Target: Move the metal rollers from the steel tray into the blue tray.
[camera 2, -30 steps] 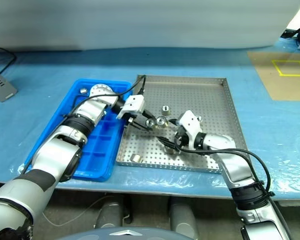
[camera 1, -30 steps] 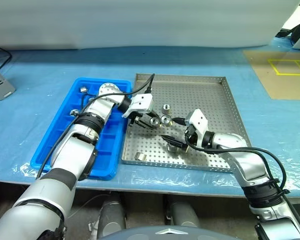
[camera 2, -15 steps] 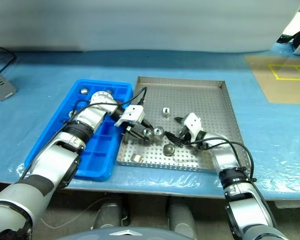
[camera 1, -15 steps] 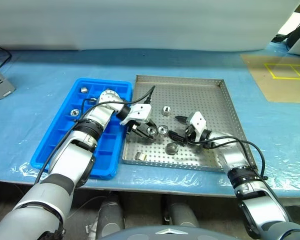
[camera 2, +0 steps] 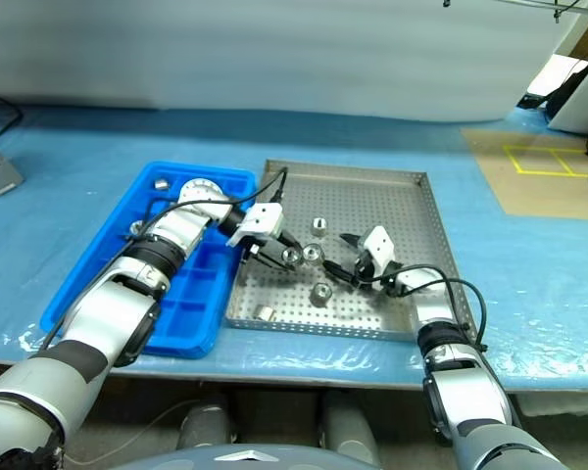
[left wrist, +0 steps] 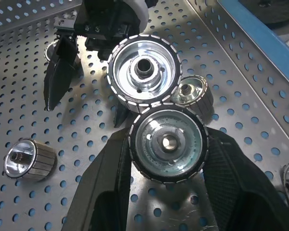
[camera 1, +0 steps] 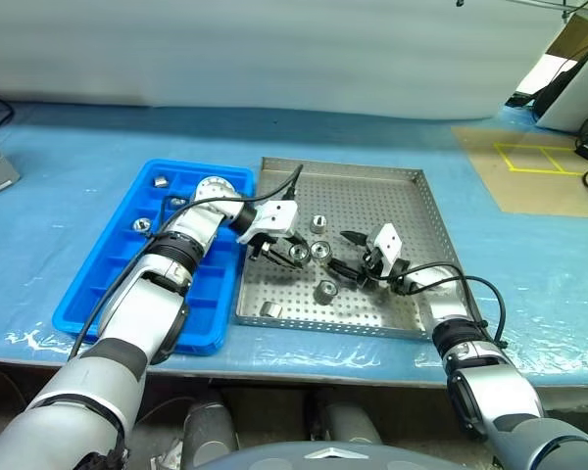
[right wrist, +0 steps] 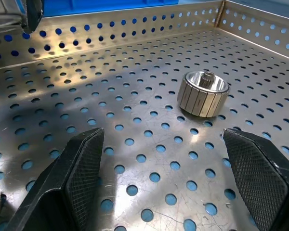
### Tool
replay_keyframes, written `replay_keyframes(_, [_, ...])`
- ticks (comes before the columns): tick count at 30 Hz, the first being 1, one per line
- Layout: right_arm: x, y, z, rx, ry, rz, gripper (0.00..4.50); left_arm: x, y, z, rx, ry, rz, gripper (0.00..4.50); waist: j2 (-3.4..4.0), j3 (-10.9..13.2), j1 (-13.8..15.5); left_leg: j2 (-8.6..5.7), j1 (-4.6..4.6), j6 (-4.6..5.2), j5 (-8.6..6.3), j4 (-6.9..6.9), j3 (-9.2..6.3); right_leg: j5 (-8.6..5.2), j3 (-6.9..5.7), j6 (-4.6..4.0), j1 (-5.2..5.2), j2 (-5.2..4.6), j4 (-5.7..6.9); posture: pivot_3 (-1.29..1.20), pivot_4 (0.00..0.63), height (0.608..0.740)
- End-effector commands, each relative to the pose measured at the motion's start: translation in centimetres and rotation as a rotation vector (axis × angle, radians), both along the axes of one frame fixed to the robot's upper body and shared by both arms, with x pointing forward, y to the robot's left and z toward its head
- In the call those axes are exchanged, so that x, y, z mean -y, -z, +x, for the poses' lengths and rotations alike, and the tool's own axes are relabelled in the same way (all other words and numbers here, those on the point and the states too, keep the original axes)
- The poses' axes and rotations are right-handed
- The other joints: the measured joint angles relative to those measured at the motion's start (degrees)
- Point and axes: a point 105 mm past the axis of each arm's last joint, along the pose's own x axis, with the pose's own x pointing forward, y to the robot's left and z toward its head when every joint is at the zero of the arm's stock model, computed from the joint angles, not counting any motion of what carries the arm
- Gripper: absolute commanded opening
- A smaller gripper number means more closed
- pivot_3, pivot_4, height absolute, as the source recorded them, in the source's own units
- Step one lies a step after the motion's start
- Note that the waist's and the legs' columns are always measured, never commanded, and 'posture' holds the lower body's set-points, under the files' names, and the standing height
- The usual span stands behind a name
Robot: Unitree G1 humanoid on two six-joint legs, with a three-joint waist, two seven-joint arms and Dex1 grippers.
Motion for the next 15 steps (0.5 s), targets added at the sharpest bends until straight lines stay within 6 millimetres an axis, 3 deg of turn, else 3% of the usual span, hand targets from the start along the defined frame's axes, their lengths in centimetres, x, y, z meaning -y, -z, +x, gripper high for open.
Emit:
replay_keyframes(1, [-0.3,0.5,-1.1,-0.036,-0.018,0.068,4.11,0.6,-1.5,0.2,0.024,0.011,-0.046,1.74,-0.05,0.0,0.0,-0.01,-0.01,0.0,0.0,-0.04,0.04,0.0,0.02,0.0,-0.03,0.0,-0.03,-0.38,0.15,0.74])
replay_keyframes(6, [-0.3,-1.0,-1.1,-0.044,-0.021,0.186,4.11,0.5,-1.3,0.3,0.021,0.001,-0.042,1.74,0.67,0.3,0.1,-0.02,-0.14,-0.03,0.02,-0.42,0.21,-0.03,0.1,-0.05,-0.37,0.01,-0.12,-0.38,0.15,0.74])
replay_keyframes(12, [-0.3,-1.3,-1.2,-0.029,-0.03,0.183,4.11,0.6,-1.2,0.1,0.011,0.0,-0.053,1.74,1.67,0.7,0.4,0.11,-1.29,0.12,0.17,-0.53,0.39,-0.19,-0.27,-0.3,-1.41,0.07,0.13,-0.37,0.15,0.74])
replay_keyframes(15, [-0.2,-1.3,-1.3,-0.016,-0.032,0.175,4.11,0.6,-1.2,0.1,0.007,-0.001,-0.057,1.74,1.73,0.7,0.3,0.13,-1.4,0.28,0.06,-0.47,0.38,-0.27,-0.43,-0.43,-1.41,0.04,0.09,-0.37,0.15,0.74])
